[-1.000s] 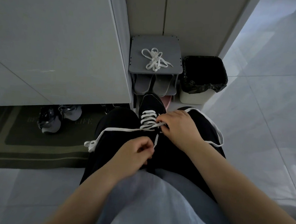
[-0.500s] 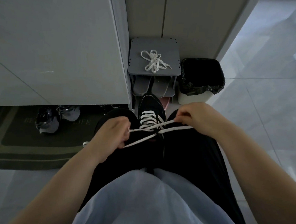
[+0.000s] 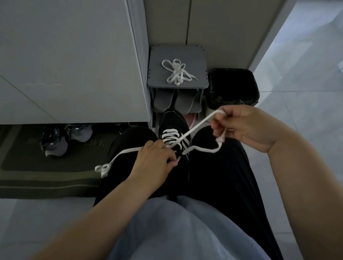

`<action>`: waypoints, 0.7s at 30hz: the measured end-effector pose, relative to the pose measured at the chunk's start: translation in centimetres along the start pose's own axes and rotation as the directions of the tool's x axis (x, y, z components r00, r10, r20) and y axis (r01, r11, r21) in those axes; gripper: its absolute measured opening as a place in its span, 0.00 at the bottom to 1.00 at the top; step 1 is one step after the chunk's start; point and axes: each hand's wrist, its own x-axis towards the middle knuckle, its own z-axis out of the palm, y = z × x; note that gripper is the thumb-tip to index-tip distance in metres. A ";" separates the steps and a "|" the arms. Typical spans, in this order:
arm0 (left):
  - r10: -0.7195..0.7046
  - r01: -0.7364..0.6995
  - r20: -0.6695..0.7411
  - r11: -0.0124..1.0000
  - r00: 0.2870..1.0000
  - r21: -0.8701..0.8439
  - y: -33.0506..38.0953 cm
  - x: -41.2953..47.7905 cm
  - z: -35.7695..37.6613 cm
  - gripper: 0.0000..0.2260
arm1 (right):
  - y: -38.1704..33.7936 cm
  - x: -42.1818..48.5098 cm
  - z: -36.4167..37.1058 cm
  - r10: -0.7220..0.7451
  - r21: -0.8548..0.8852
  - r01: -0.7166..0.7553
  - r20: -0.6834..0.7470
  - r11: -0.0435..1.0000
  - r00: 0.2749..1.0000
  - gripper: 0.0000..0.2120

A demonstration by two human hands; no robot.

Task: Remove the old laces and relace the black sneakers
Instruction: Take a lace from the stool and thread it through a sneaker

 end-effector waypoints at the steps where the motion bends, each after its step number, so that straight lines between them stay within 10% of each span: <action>1: -0.007 0.006 -0.013 0.998 1.000 -0.056 -0.1 -0.1 0.0 0.07 | -0.1 -0.2 -0.3 -0.012 -0.018 0.011 -0.045 1.000 0.999 0.11; 4: -0.058 0.060 0.018 0.905 0.998 -0.420 -0.3 -0.6 -0.8 0.04 | 0.2 -0.4 -0.6 -0.003 -0.044 -0.003 -0.136 0.999 0.991 0.15; 9: -0.095 0.166 0.149 0.212 0.984 -0.963 0.1 -1.9 -3.7 0.10 | 1.7 0.1 0.0 0.034 0.087 -0.010 -0.281 0.996 0.959 0.13; 11: -0.014 0.144 0.144 0.105 0.990 -0.984 -0.1 -2.1 -4.5 0.08 | 2.3 0.4 0.6 0.087 0.213 -0.029 -0.269 0.977 0.959 0.11; 16: -0.052 0.231 0.239 0.512 0.970 -0.827 -0.9 -1.8 -5.0 0.10 | 3.2 0.8 2.0 0.209 0.523 -0.124 -0.105 0.843 0.972 0.11; 21: -0.136 0.204 0.342 0.963 0.930 -0.174 -1.8 -1.4 -4.8 0.09 | 3.3 1.0 2.8 0.272 0.257 -0.229 -0.148 0.939 0.951 0.10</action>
